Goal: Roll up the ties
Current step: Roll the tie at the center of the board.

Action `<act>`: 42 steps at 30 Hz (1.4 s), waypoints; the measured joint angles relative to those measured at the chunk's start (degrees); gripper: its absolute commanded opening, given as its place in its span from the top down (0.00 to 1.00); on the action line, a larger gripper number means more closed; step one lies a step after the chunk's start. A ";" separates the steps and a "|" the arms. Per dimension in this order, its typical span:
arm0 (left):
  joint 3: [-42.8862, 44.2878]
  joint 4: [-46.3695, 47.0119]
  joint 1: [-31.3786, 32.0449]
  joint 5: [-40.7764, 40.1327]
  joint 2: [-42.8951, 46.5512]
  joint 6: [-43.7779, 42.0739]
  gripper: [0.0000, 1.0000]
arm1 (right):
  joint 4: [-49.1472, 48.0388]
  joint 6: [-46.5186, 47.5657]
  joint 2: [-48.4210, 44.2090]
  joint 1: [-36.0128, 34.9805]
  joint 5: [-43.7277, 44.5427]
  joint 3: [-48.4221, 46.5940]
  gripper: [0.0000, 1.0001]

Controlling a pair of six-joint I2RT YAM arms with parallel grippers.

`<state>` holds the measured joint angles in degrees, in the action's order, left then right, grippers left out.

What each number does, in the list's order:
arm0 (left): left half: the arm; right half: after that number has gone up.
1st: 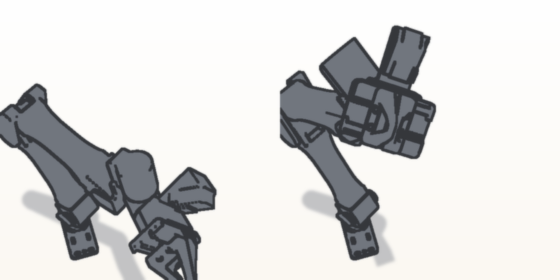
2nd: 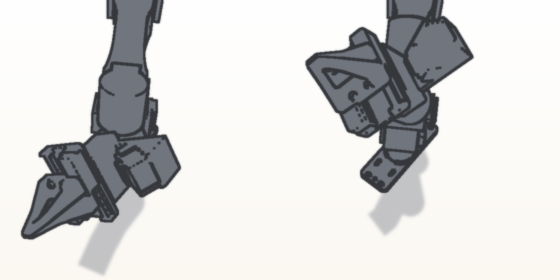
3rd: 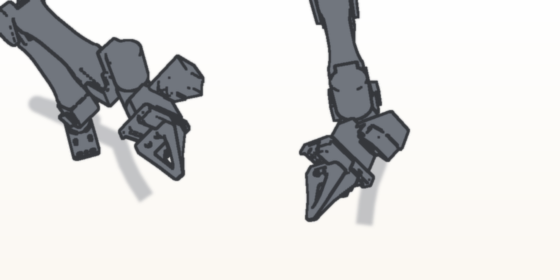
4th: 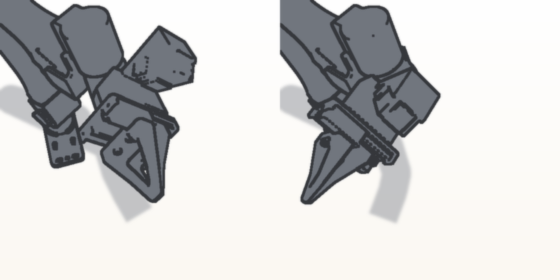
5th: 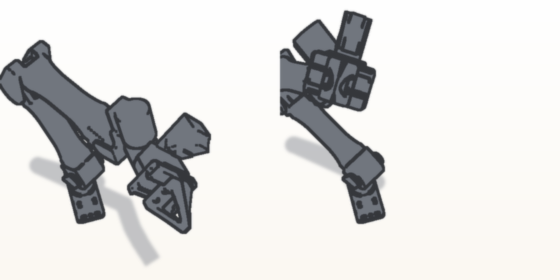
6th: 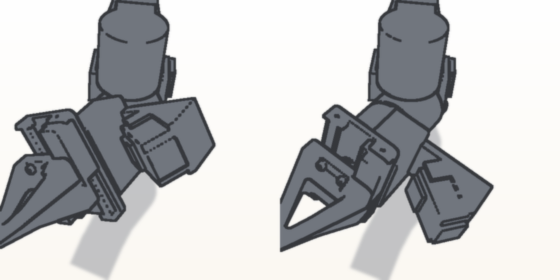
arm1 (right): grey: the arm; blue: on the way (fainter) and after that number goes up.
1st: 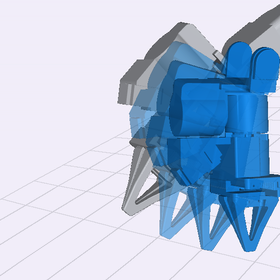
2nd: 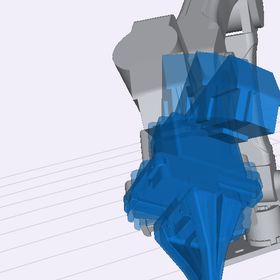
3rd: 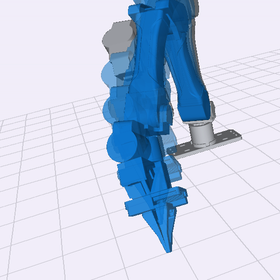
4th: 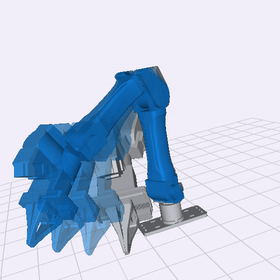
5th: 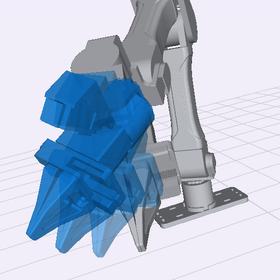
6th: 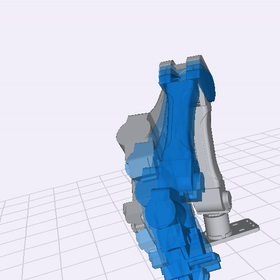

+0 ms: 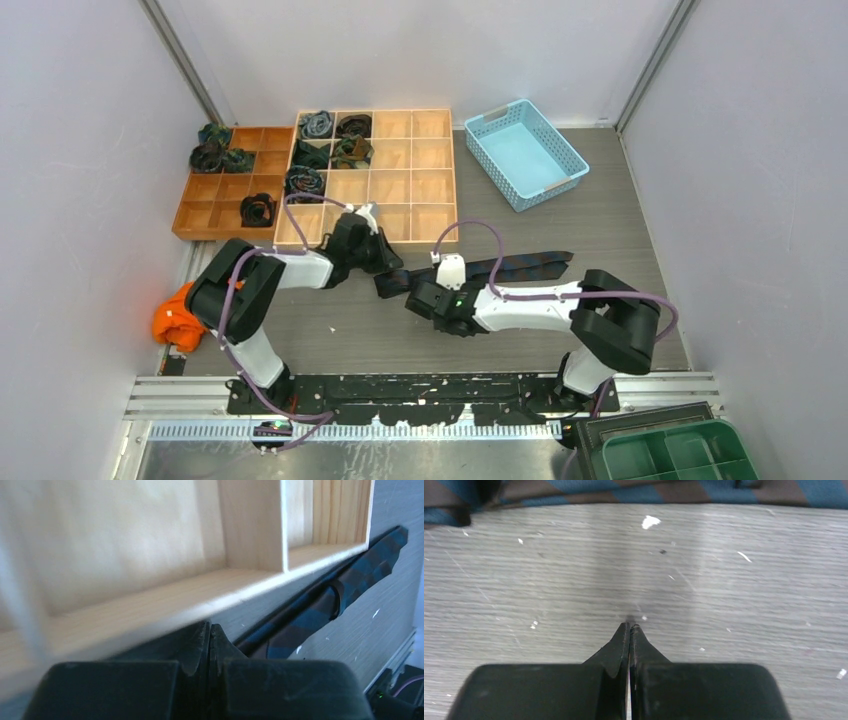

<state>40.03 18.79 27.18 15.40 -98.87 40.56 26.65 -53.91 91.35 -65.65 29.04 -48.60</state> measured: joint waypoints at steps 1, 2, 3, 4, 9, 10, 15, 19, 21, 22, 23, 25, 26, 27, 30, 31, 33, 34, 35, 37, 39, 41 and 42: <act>-0.07 -0.17 1.29 -1.27 0.26 0.07 1.00 | 0.90 0.02 -1.03 0.00 -0.04 0.70 0.99; -0.17 -0.46 3.06 -2.75 0.66 0.24 1.00 | 1.79 0.04 -2.05 0.00 -0.09 1.25 0.99; -0.33 -0.92 5.14 -4.24 1.11 0.57 1.00 | 2.43 0.02 -2.99 0.02 -0.13 1.64 0.99; -0.55 -1.46 7.21 -5.51 1.64 0.96 1.00 | 3.26 0.02 -4.57 0.02 -0.13 1.95 0.99; -2.23 -4.28 14.78 -10.54 4.57 3.15 1.00 | 3.96 0.00 -7.13 0.00 0.02 2.16 0.99; -2.95 -4.85 15.89 -11.47 5.31 3.96 1.00 | 4.17 0.00 -7.54 0.00 0.09 2.36 0.99; -6.29 -7.98 19.98 -14.56 10.10 7.17 1.00 | 6.32 -0.66 -8.63 0.02 0.74 3.67 0.99; -8.24 -11.85 20.87 -16.81 13.99 8.92 1.00 | 7.87 -2.05 -8.46 0.68 0.70 4.81 0.99; -8.17 -14.67 21.09 -18.58 15.28 9.20 1.00 | 8.02 -2.36 -7.61 1.57 0.26 5.05 0.99; -7.85 -15.78 21.14 -19.21 15.50 9.25 1.00 | 7.85 -2.40 -6.64 2.34 0.04 5.05 0.99; -7.26 -16.98 21.18 -19.78 15.45 9.33 1.00 | 7.80 -2.56 -5.57 3.13 0.28 4.72 0.99; -5.88 -19.02 21.27 -20.41 14.84 9.35 1.00 | 7.15 -2.12 -4.35 4.31 0.26 3.67 0.99; -5.38 -19.58 21.27 -20.44 14.53 9.33 1.00 | 7.08 -1.84 -3.85 4.74 0.28 3.17 0.99; -5.01 -20.04 21.29 -20.55 14.05 9.33 1.00 | 6.78 -1.44 -3.19 5.31 0.28 2.62 0.99; -4.48 -20.02 21.29 -20.85 12.68 9.33 1.00 | 6.08 0.37 -1.11 7.74 0.15 0.46 0.99; -4.44 -19.67 21.29 -20.94 12.33 9.35 1.00 | 5.60 1.22 -0.42 8.79 0.11 -0.17 0.99; -4.46 -18.27 21.29 -21.18 11.39 9.40 1.00 | 4.55 2.64 0.50 10.84 -0.26 -1.14 0.99; -4.46 -17.42 21.29 -21.29 10.99 9.42 1.00 | 4.17 3.26 0.76 11.56 -0.42 -1.49 0.99; -4.52 -16.70 21.27 -21.40 10.73 9.49 1.00 | 4.04 3.89 0.94 12.09 -0.48 -1.70 0.99; -4.63 -15.45 21.27 -21.66 10.29 9.64 1.00 | 4.31 4.55 0.90 12.37 -0.50 -1.73 0.99; -4.66 -14.45 21.18 -21.81 9.84 9.73 1.00 | 5.03 4.52 0.61 10.95 -0.57 -1.73 0.99; -4.76 -13.18 21.03 -21.79 9.33 9.84 1.00 | 6.01 3.98 -0.28 7.13 -0.76 -1.68 0.99; -4.87 -12.61 20.96 -21.79 9.16 9.86 1.00 | 6.34 3.48 -0.79 4.52 -0.87 -1.68 0.99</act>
<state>35.16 6.17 48.14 -6.39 -89.71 50.41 32.99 -50.43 90.56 -61.12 28.16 -50.28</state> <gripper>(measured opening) 0.006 0.037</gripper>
